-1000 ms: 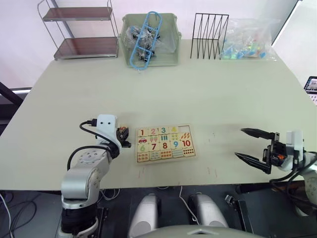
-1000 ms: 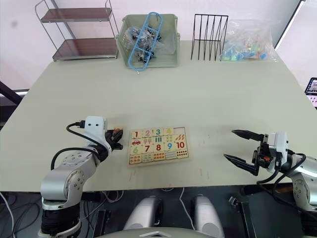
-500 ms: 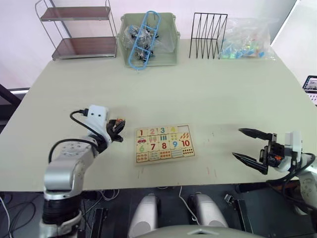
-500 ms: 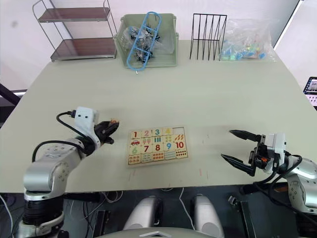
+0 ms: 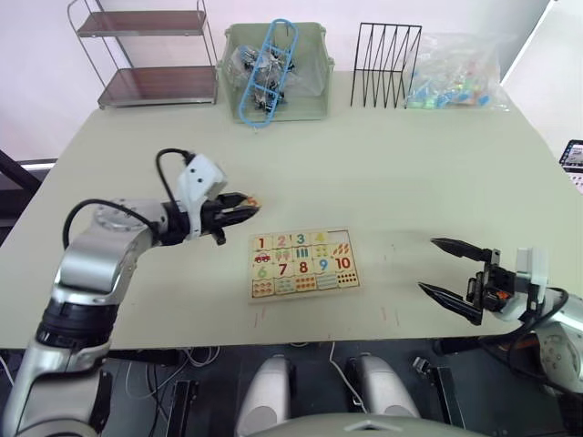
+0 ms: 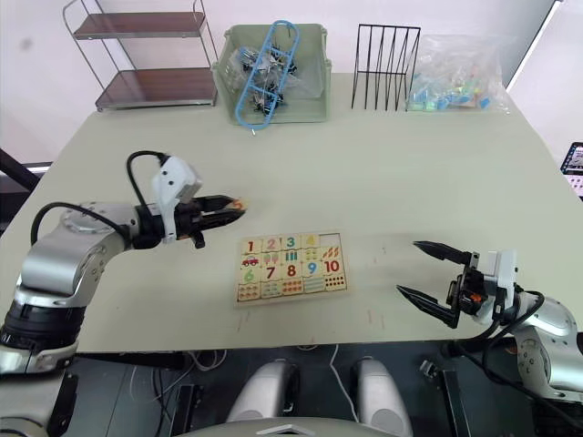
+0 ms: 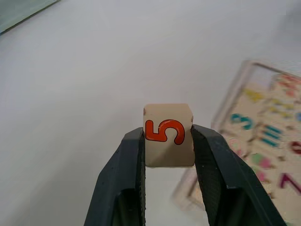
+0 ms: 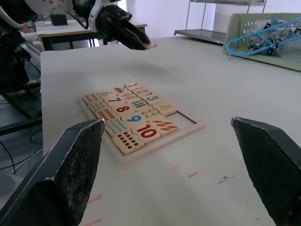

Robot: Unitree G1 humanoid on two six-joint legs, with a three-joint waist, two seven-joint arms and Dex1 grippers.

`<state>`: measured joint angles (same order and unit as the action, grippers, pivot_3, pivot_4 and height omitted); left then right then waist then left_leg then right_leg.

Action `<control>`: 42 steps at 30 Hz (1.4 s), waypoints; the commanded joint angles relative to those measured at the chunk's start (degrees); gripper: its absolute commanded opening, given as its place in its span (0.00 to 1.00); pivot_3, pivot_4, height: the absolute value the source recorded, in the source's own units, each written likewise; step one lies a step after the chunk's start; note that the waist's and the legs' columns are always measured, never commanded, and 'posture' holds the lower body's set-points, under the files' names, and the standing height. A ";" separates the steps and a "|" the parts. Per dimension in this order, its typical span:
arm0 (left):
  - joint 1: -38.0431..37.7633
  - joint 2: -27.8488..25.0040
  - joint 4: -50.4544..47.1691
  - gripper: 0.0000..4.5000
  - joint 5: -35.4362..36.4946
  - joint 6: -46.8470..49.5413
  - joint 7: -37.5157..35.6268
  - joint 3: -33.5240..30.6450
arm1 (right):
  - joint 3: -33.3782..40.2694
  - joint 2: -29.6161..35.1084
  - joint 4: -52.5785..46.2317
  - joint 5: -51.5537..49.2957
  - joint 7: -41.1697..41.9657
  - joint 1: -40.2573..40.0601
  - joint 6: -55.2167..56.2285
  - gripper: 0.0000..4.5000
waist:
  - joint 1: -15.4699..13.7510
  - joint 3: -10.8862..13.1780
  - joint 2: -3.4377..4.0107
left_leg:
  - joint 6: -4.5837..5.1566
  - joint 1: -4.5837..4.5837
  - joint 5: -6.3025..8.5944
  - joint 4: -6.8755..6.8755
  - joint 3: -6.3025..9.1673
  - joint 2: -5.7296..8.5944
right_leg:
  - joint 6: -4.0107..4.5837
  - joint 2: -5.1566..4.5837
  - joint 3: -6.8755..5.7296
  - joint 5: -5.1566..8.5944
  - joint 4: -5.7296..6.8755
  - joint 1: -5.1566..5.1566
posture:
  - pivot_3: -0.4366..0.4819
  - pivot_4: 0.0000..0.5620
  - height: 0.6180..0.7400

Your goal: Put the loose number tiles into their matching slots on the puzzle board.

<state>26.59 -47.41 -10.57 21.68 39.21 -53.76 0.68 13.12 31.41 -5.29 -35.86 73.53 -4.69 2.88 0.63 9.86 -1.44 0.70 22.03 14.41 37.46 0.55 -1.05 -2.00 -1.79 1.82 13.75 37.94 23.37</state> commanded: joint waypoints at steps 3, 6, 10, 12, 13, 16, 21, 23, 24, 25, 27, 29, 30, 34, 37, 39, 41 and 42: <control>8.61 1.03 3.51 0.21 -1.91 -3.45 -7.06 6.80 | 1.15 -0.61 -2.77 -0.47 -1.96 -0.82 1.25 1.00 | 0.10 0.01 0.00 | 0.00 0.02 0.00 0.00 0.00 -0.01 | 0.00 0.05 0.00 0.00 0.01 0.04 | 0.48 0.27 1.00; 14.09 3.49 5.86 0.21 -2.61 -3.32 -10.74 11.53 | 1.70 -0.93 -3.56 -0.71 -3.03 -1.45 1.56 1.00 | -0.21 0.01 -0.01 | 0.00 0.08 0.00 0.05 0.08 0.03 | -0.01 0.09 -0.05 0.00 0.02 0.04 | 0.48 0.27 1.00; 18.35 5.77 8.32 0.21 -4.69 -4.79 -14.30 16.01 | 2.28 -1.07 -4.29 -0.56 -3.87 -2.77 2.21 1.00 | 0.19 0.01 -0.01 | 0.00 0.14 0.00 0.07 0.04 0.04 | -0.03 0.08 0.02 0.00 0.00 0.07 | 0.48 0.27 1.00; 20.23 7.00 9.71 0.21 -5.69 -4.98 -15.59 17.86 | 2.35 -1.02 -4.69 -0.52 -4.14 -3.49 2.56 1.00 | 0.17 0.02 -0.01 | 0.01 0.16 0.00 0.06 0.06 0.03 | -0.03 0.12 0.03 0.01 0.01 0.10 | 0.48 0.27 1.00; 21.19 7.65 10.53 0.21 -6.43 -5.35 -16.30 18.92 | 2.35 -1.00 -4.93 -0.52 -4.26 -3.87 2.69 1.00 | 0.18 0.02 -0.01 | 0.01 0.17 0.00 0.06 0.08 0.02 | -0.02 0.14 0.02 0.01 0.02 0.10 | 0.48 0.27 1.00; 24.30 9.63 13.18 0.21 -9.13 -6.11 -18.21 22.59 | 2.48 -0.97 -5.61 -0.50 -4.74 -4.81 3.00 1.00 | 0.10 0.02 0.00 | 0.01 0.16 0.00 0.06 0.10 0.01 | -0.02 0.17 0.01 0.01 0.04 0.10 | 0.48 0.27 1.00; 28.34 12.68 16.85 0.21 -12.98 -5.52 -19.80 26.62 | 2.45 -1.20 -6.34 -0.39 -5.62 -5.82 3.60 1.00 | 0.11 0.03 -0.01 | 0.01 0.15 0.00 0.08 0.05 0.02 | -0.16 0.17 0.07 0.09 0.03 0.10 | 0.48 0.27 1.00; 29.93 13.80 18.34 0.21 -15.21 -4.87 -19.79 28.44 | 2.31 -1.37 -6.55 -0.26 -5.90 -6.21 3.87 1.00 | 0.18 0.03 0.00 | 0.01 0.16 0.00 0.08 0.06 0.02 | -0.16 0.17 0.07 0.09 0.03 0.10 | 0.48 0.27 1.00; 30.85 14.29 19.03 0.21 -16.53 -4.24 -19.73 29.60 | 2.28 -1.46 -6.63 -0.22 -6.00 -6.38 3.98 1.00 | 0.13 0.03 -0.01 | 0.01 0.14 0.00 0.08 0.04 0.02 | -0.16 0.17 0.11 0.09 0.04 0.10 | 0.48 0.27 1.00; 31.61 14.68 19.70 0.21 -17.67 -4.07 -19.84 30.53 | 2.26 -1.52 -6.64 -0.18 -6.13 -6.42 4.04 1.00 | 0.12 0.03 -0.01 | 0.01 0.16 0.00 0.08 0.07 0.02 | -0.16 0.19 0.07 0.09 0.03 0.10 | 0.48 0.27 1.00; 32.81 15.33 20.89 0.21 -19.38 -3.99 -20.32 32.01 | 2.19 -1.61 -6.54 -0.07 -6.30 -6.37 4.20 1.00 | 0.14 0.03 -0.01 | 0.01 0.16 0.00 0.08 0.07 0.03 | -0.16 0.19 0.08 0.09 0.03 0.10 | 0.48 0.27 1.00; 33.95 16.04 21.97 0.21 -21.13 -3.96 -20.91 33.64 | 2.07 -1.72 -6.38 0.06 -6.43 -6.23 4.44 1.00 | 0.16 0.03 -0.01 | 0.01 0.16 0.00 0.08 0.06 0.03 | -0.16 0.19 0.09 0.09 0.03 0.10 | 0.48 0.27 1.00; 34.37 16.51 22.46 0.21 -21.84 -3.79 -21.01 34.13 | 1.98 -1.75 -6.34 0.11 -6.51 -6.17 4.57 1.00 | 0.15 0.03 0.00 | 0.01 0.16 0.00 0.08 0.06 0.02 | -0.19 0.19 0.09 0.11 0.03 0.10 | 0.48 0.27 1.00; 36.02 19.36 24.70 0.21 -23.73 -3.35 -20.88 34.84 | 1.67 -1.94 -6.31 0.29 -6.87 -6.05 4.96 1.00 | 0.12 0.03 0.00 | 0.01 0.16 0.00 0.08 0.07 0.03 | -0.20 0.19 0.08 0.12 0.03 0.10 | 0.48 0.27 1.00; 37.41 21.33 26.80 0.21 -24.78 -2.72 -21.84 35.59 | 1.73 -2.14 -6.22 0.44 -7.02 -6.12 5.21 1.00 | 0.11 0.04 -0.01 | 0.01 0.18 0.00 0.08 0.07 0.03 | -0.20 0.19 0.08 0.12 0.02 0.10 | 0.48 0.27 1.00; 38.28 21.99 28.30 0.21 -26.37 -3.32 -22.73 37.11 | 1.82 -2.23 -6.01 0.55 -6.98 -6.17 5.42 1.00 | 0.12 0.04 -0.01 | 0.01 0.19 0.00 0.08 0.07 0.03 | -0.21 0.19 0.08 0.12 0.02 0.11 | 0.48 0.27 1.00; 39.41 23.21 30.23 0.21 -27.55 -2.43 -23.53 38.36 | 1.77 -2.34 -5.91 0.66 -6.98 -6.19 5.58 1.00 | 0.17 0.04 -0.01 | 0.01 0.18 0.00 0.08 0.06 0.03 | -0.21 0.19 0.09 0.12 0.02 0.11 | 0.48 0.27 1.00; 39.87 23.71 31.15 0.21 -28.20 -2.49 -23.76 38.92 | 1.73 -2.41 -5.88 0.72 -7.04 -6.20 5.67 1.00 | 0.17 0.04 -0.01 | 0.01 0.18 0.00 0.08 0.07 0.04 | -0.21 0.21 0.09 0.12 0.03 0.11 | 0.48 0.27 1.00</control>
<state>64.92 -24.19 20.16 -5.38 36.74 -76.77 38.89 14.19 29.09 -10.09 -34.62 66.79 -10.85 7.57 0.80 9.90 -1.44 0.71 22.20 14.41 37.54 0.62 -1.02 -2.21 -1.59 1.91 13.87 37.97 23.48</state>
